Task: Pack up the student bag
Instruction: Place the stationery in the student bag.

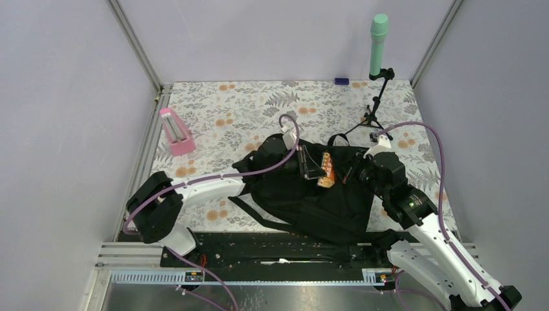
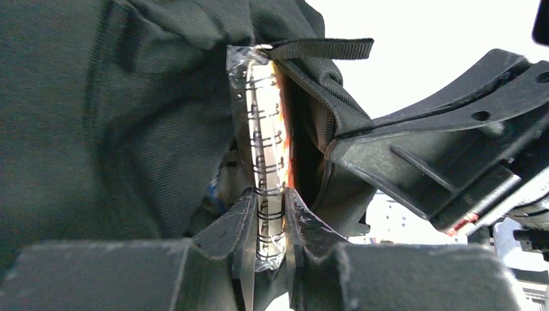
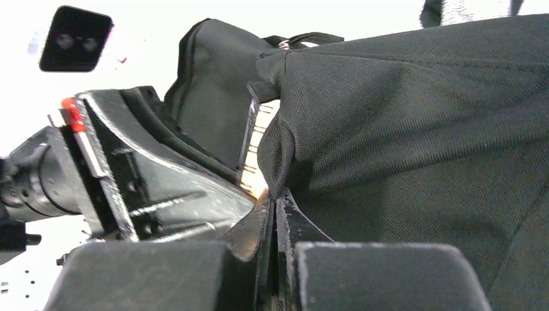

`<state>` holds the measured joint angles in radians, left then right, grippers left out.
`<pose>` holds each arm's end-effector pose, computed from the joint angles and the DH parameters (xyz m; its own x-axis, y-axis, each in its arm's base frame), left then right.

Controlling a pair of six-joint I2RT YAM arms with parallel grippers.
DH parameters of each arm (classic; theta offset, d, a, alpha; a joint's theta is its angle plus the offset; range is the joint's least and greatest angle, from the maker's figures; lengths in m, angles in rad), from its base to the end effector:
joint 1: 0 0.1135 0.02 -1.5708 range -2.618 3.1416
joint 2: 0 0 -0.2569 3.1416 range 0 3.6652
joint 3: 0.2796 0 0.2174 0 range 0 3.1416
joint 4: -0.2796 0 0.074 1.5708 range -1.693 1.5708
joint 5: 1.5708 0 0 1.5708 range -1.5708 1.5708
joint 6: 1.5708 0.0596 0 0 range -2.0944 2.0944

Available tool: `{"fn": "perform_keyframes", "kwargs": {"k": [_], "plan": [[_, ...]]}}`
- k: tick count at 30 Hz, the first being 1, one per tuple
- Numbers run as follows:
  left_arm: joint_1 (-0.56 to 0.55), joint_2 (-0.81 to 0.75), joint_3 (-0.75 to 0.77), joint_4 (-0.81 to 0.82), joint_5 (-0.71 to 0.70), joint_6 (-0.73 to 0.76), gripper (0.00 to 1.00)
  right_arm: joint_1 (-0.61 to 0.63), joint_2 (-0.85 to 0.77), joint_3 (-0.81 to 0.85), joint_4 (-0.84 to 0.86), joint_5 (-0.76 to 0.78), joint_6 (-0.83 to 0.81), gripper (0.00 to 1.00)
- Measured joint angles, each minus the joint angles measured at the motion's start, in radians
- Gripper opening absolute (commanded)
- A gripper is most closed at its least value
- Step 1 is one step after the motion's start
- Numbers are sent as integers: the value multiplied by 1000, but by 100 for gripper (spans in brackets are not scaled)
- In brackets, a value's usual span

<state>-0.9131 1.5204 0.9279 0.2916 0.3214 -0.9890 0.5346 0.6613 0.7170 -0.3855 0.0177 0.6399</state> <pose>0.1921 -0.2795 0.2645 -0.8810 -0.1562 -0.4466 0.3626 0.3835 -0.8494 0.1287 0.0750 0.2995 -0.5191 0.3865 -0.7623 -0.2307 0.7955 0.5603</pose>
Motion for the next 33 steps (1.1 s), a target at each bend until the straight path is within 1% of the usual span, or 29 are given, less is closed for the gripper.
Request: {"fn": "perform_keyframes", "kwargs": {"k": [9,15,16,19,21,25,27,31,33], "plan": [[-117,111,42,60,-58,-14,0,1,6,4,5,-38,24,0],[-138,131,65,55,-89,-8,1,1,22,8,5,-39,24,0],[-138,130,67,50,-92,-2,6,1,24,9,5,-39,24,0],[-140,123,72,16,-112,33,28,1,25,9,6,-39,24,0],[-140,101,72,-20,-126,63,35,1,25,9,8,-39,24,1],[-138,41,78,-98,-149,128,48,1,25,9,10,-38,23,21],[-137,6,87,-154,-176,165,55,1,25,10,17,-39,23,37],[-128,-80,93,-257,-247,237,69,3,18,34,23,-37,8,63],[-116,-138,93,-315,-282,267,70,4,5,47,24,-26,-6,71]]}}
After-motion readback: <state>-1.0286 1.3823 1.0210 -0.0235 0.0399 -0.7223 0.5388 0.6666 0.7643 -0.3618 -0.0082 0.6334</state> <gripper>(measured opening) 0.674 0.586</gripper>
